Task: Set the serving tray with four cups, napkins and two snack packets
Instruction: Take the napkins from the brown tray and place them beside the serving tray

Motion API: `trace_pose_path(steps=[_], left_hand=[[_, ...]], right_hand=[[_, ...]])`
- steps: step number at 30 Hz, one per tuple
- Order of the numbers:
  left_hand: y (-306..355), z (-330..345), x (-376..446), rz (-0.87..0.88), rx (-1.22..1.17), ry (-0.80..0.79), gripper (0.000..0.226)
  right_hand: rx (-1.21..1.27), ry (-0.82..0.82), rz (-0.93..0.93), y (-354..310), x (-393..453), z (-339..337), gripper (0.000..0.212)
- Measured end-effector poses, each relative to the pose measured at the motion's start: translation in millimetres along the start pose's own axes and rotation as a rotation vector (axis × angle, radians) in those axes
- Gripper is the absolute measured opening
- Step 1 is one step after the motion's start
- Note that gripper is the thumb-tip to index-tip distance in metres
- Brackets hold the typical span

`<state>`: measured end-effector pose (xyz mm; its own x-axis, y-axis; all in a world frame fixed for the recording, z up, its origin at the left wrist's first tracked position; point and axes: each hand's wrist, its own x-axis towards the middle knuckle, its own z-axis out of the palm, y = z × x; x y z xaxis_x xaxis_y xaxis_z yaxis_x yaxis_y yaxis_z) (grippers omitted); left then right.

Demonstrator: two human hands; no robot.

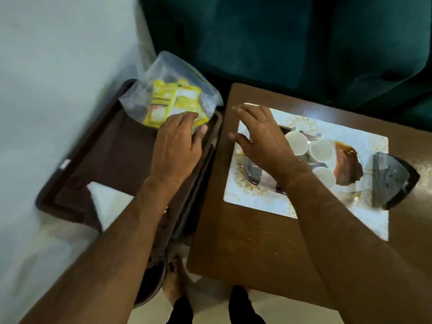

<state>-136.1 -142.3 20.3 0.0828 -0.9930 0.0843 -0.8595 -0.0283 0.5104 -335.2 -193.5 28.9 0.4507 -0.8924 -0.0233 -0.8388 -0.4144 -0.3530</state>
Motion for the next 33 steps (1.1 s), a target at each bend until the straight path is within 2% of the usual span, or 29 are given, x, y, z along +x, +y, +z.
trace_pose_path(steps=[8, 14, 21, 28, 33], left_hand=[[-99, -58, -62, -0.140, 0.029, 0.021, 0.037], [-154, -73, -104, -0.258, 0.029, -0.056, 0.041], [-191, -65, -133, -0.299, 0.131, -0.253, 0.047], [-198, -63, -132, -0.248, 0.245, -0.289, 0.044], [-198, -62, -124, -0.236, 0.324, -0.372, 0.045]], right_hand=[[0.024, -0.090, -0.111, -120, 10, 48, 0.059], [0.093, -0.215, -0.092, -185, 1, 95, 0.060], [0.038, -0.424, -0.058, -222, -19, 137, 0.047], [0.000, -0.440, -0.001, -230, -25, 146, 0.043], [0.034, -0.457, 0.032, -231, -26, 149, 0.036]])
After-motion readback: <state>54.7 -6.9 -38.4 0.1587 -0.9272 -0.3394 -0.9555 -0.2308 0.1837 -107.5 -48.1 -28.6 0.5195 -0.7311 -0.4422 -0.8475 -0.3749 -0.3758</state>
